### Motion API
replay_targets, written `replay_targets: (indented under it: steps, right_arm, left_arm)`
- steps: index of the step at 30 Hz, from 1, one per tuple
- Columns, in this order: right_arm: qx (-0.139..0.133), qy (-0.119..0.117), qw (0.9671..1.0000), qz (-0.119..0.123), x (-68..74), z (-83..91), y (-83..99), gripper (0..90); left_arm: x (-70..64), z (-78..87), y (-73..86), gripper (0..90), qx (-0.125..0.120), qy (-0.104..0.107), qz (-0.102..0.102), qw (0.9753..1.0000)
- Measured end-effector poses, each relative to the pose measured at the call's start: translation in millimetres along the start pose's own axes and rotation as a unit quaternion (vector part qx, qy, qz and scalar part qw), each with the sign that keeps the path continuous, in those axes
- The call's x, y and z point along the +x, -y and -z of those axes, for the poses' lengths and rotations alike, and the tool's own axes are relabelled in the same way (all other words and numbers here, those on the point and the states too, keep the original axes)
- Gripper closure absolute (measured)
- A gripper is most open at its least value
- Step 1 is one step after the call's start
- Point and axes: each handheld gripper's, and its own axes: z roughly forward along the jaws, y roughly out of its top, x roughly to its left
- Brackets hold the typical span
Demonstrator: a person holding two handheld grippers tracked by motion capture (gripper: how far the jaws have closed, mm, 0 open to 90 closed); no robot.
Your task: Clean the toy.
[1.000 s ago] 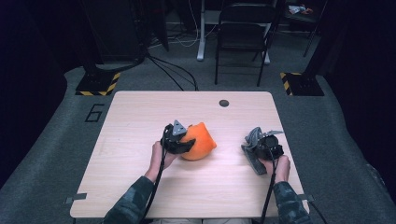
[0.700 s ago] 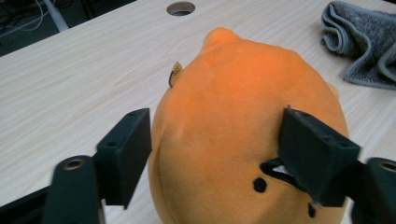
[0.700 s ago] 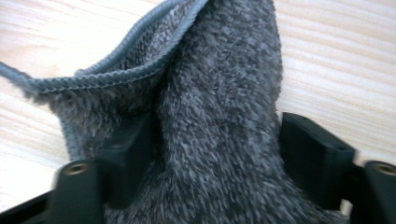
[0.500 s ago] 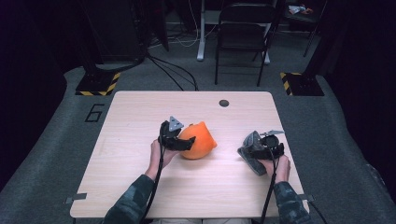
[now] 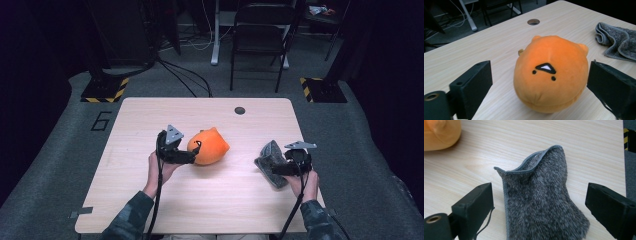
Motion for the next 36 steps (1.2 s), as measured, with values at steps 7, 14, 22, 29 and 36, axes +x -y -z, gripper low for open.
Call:
replay_targets:
  steps: [7,14,22,29,36]
  right_arm:
    - [-0.017,0.005,0.9998,0.003,-6.4,20.4,15.4,3.2]
    - [-0.025,0.007,0.9997,-0.001,-20.0,36.0,47.4,0.0]
    - [0.003,0.008,1.0,-0.005,-35.4,28.3,88.5,0.0]
    - [0.047,0.012,0.9988,-0.001,-33.9,7.6,102.8,0.0]
    - [0.054,-0.011,0.9984,-0.01,-37.1,-0.4,108.7,0.0]
  left_arm:
    - [16.0,33.1,22.3,0.0,-0.007,-0.03,0.011,0.9995]
    - [31.9,58.8,65.6,0.0,0.013,-0.06,0.024,0.9978]
    - [48.4,63.0,125.8,0.0,0.079,-0.088,0.034,0.9924]
    - [67.3,56.3,147.0,0.0,0.1,-0.082,0.082,0.9882]
    - [77.9,49.1,158.9,0.0,0.116,-0.078,0.098,0.9853]
